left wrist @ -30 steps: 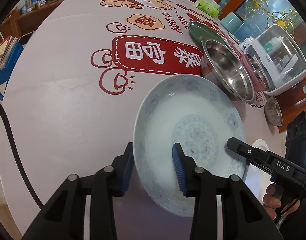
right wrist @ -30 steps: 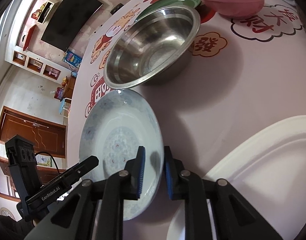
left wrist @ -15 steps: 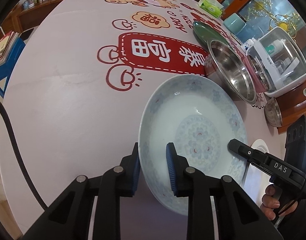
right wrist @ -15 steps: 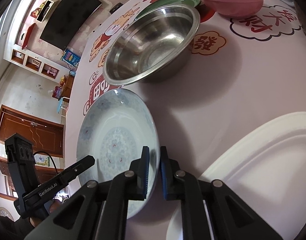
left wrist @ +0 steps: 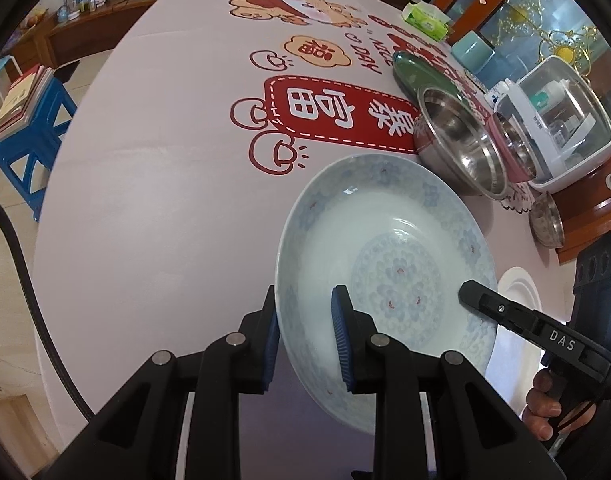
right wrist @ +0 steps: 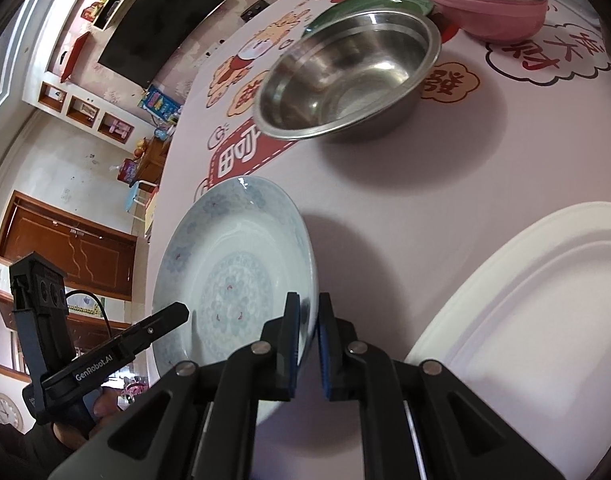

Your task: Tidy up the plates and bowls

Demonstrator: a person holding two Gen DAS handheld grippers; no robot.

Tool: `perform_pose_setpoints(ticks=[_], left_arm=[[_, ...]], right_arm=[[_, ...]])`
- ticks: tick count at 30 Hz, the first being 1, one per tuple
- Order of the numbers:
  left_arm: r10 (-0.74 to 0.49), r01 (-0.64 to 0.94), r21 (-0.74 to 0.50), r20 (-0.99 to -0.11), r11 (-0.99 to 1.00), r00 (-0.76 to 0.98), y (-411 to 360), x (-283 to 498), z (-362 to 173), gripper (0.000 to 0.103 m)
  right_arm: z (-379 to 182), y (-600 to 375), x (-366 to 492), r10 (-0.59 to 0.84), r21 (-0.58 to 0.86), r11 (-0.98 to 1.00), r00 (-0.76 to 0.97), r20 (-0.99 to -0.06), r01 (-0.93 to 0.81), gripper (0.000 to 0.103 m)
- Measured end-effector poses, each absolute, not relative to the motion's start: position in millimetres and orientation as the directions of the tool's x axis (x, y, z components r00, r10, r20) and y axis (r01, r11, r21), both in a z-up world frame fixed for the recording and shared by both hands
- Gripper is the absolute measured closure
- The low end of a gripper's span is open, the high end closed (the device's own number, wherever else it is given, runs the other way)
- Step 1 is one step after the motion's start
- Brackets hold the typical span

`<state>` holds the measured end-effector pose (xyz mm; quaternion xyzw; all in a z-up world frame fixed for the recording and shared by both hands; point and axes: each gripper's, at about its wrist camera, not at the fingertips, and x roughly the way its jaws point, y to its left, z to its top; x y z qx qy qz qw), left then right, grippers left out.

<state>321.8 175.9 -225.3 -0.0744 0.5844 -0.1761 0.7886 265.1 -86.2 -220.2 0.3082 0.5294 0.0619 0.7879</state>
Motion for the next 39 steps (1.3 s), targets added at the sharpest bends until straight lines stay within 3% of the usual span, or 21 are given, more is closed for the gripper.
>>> perform_pose_setpoints(ticks=[21,39], left_arm=[[-0.405,0.274,-0.323,-0.849,0.906,0.339,165.9,251.1,-161.0,0.080],[-0.450,0.384,-0.328,-0.844,0.863,0.292,111.3,206.0,-152.7,0.080]], right_arm=[[-176.8,-100.0,201.8,0.403,0.567,0.804,0.536,-0.742,0.180,0.095],[-161.4,-145.9,133.6,0.320,0.525,0.818,0.572,-0.755,0.235,0.095]])
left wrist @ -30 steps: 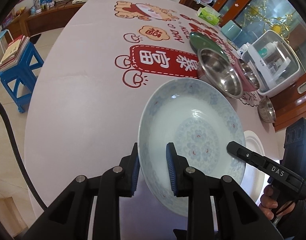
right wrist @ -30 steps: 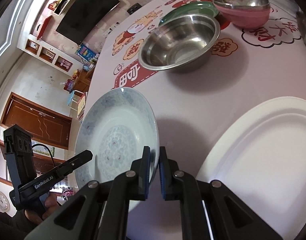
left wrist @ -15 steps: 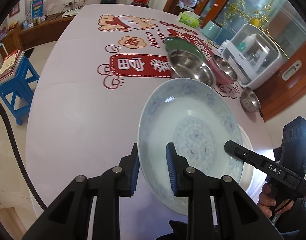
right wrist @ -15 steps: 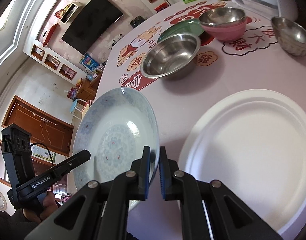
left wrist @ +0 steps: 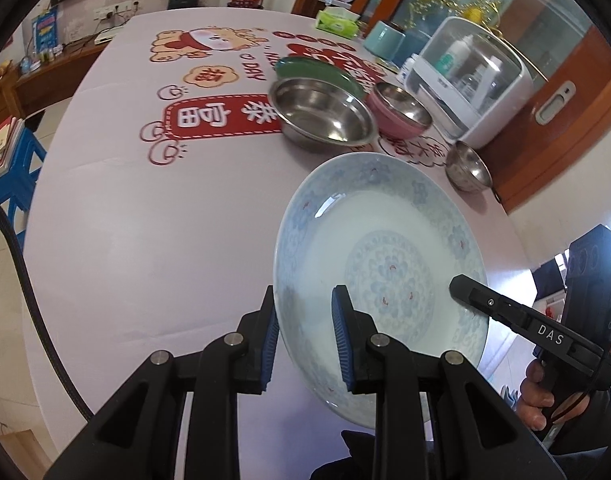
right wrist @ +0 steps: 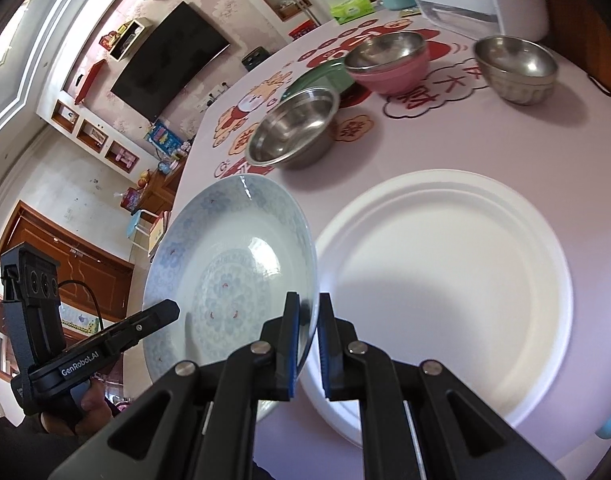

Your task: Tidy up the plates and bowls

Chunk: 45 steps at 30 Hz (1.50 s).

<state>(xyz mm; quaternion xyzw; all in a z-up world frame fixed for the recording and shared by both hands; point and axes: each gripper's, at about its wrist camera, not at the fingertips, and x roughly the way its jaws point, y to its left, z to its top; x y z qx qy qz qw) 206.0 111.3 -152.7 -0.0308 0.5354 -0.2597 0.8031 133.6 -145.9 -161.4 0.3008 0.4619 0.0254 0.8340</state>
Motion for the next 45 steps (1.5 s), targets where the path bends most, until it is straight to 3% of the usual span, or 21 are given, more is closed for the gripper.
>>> perform_pose_setpoints(ticks=[22,45], left_arm=[[-0.414,0.393,-0.315,-0.889,0.864,0.198,2.6,179.7,-171.6,0.080],[-0.279,0.175,-0.252,-0.948,0.952,0.151,-26.9,190.6,-220.3,0.080]], right_arm=[[-170.0,-239.7,97.9,0.298,0.480,0.823,0.491,-0.819,0.303,0.094],[-218.0,-262.5,142.0,0.362,0.399,0.901,0.212,-0.908,0.169,0.091]])
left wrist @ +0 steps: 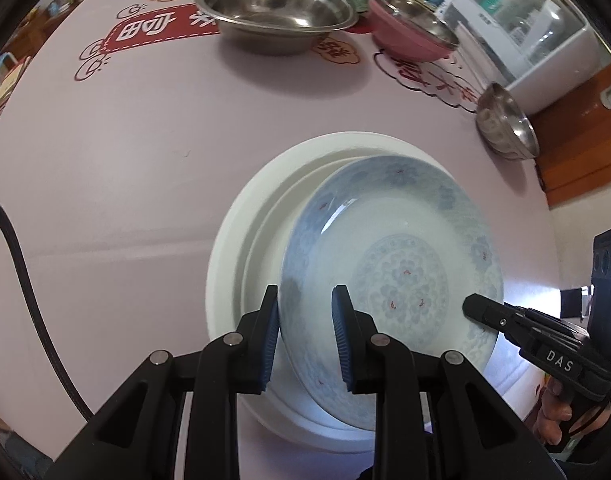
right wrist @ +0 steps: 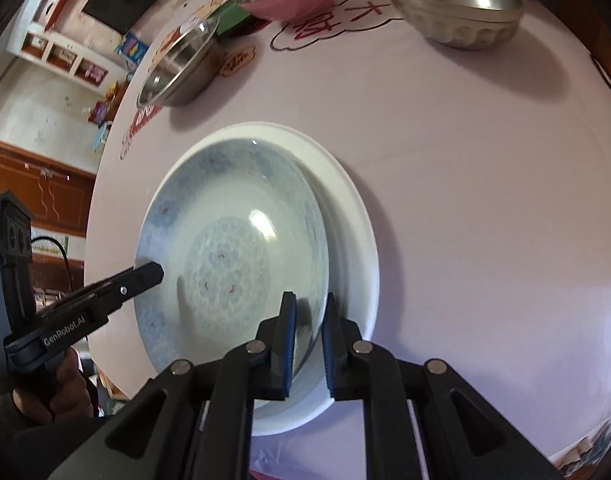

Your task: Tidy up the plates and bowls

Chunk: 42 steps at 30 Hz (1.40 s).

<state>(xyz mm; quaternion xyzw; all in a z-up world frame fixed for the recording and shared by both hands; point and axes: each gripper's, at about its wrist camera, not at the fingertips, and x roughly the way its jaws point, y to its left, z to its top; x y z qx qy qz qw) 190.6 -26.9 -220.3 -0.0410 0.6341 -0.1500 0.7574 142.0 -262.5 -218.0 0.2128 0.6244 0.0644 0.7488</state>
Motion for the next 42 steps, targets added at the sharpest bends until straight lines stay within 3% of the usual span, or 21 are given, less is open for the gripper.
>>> perform_pose_setpoints(ticks=[21,25,33,42], left_arm=[[-0.300,0.211,-0.265,-0.942,0.941,0.151,-15.7,191.9,-215.3,0.078],[-0.327,0.254,-0.284,-0.933,0.925,0.148,-11.3,190.1,-210.6,0.076],[-0.344,0.399,-0.249,-0.920,0.882,0.187,-6.8,187.9,-186.8,0.073],[-0.352,0.536,-0.202,-0.916,0.820,0.193,4.1,191.2,-166.9,0.069]], right_arm=[[-205.8,-209.8,139.0,0.134,0.130,0.991,0.177,-0.975,-0.035,0.072],[-204.1,-208.4,135.1,0.106,0.110,0.994,0.188,-0.976,0.009,0.070],[-192.0,-201.0,128.7,0.037,0.071,0.989,0.244,-0.969,0.131,0.053],[-182.1,-192.8,123.2,-0.029,0.058,0.955,0.287,-0.958,0.290,0.049]])
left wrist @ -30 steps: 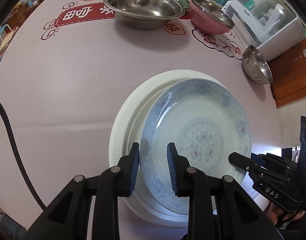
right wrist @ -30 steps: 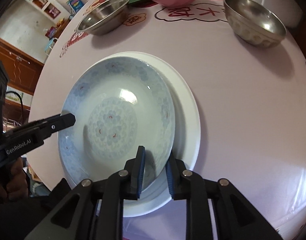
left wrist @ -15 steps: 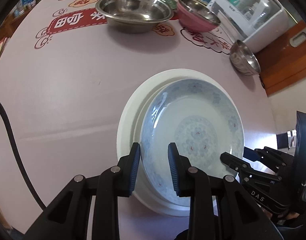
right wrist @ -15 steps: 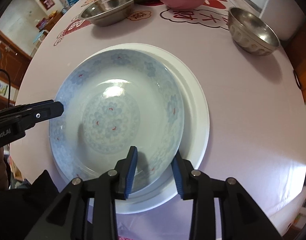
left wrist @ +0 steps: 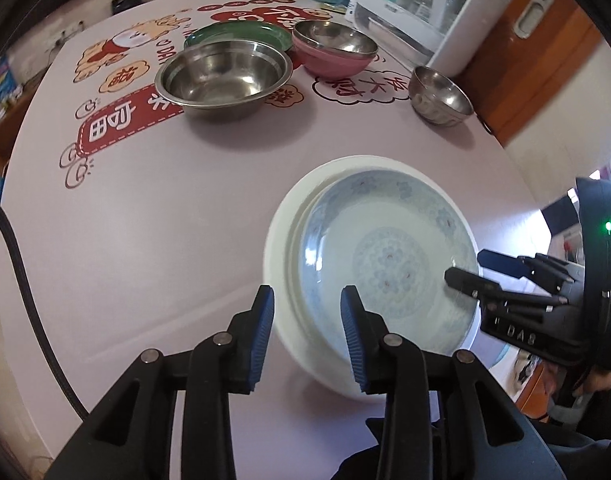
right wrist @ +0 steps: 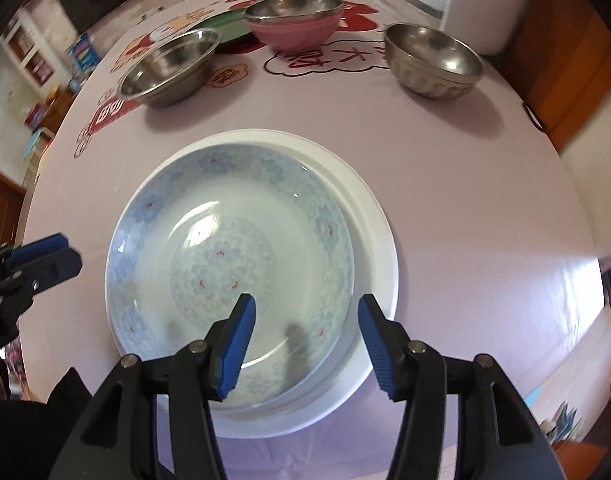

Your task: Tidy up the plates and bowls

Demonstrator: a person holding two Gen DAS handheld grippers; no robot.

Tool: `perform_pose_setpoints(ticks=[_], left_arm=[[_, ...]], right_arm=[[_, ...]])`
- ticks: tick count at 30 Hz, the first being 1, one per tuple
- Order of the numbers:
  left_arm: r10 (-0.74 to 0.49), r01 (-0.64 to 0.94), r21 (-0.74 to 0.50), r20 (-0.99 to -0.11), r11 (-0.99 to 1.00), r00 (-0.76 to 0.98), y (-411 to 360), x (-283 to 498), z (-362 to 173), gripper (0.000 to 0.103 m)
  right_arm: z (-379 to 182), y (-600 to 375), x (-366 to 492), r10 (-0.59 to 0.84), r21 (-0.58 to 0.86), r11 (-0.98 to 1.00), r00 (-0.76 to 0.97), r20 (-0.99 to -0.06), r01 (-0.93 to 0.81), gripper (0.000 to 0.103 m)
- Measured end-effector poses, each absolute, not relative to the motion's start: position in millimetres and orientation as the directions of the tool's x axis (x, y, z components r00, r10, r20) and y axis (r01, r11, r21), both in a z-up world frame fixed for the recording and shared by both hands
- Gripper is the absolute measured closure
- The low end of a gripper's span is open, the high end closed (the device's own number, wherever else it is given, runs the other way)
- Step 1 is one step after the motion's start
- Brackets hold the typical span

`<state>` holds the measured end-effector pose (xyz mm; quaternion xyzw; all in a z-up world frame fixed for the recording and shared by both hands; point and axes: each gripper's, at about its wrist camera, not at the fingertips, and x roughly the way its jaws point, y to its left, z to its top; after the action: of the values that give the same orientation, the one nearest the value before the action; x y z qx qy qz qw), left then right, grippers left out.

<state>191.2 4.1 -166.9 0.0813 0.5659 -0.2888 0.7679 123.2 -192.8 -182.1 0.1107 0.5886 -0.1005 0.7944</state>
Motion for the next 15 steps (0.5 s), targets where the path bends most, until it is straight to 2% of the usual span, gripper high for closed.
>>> perform_pose_setpoints(ticks=[7,15], left_arm=[[-0.337,0.551,-0.191,-0.925,0.813,0.177,36.7,201.5,-162.3,0.060],[-0.311,0.514,-0.167,-0.928,0.842,0.208,66.9,231.6,-140.3,0.040]], right_arm=[[-177.7,-176.0,123.0,-0.117,-0.012,0.942,0.293,-0.949,0.337,0.046],[-152.1,-169.8,137.6,-0.165,-0.053,0.942,0.320,-0.933,0.332,0.044]])
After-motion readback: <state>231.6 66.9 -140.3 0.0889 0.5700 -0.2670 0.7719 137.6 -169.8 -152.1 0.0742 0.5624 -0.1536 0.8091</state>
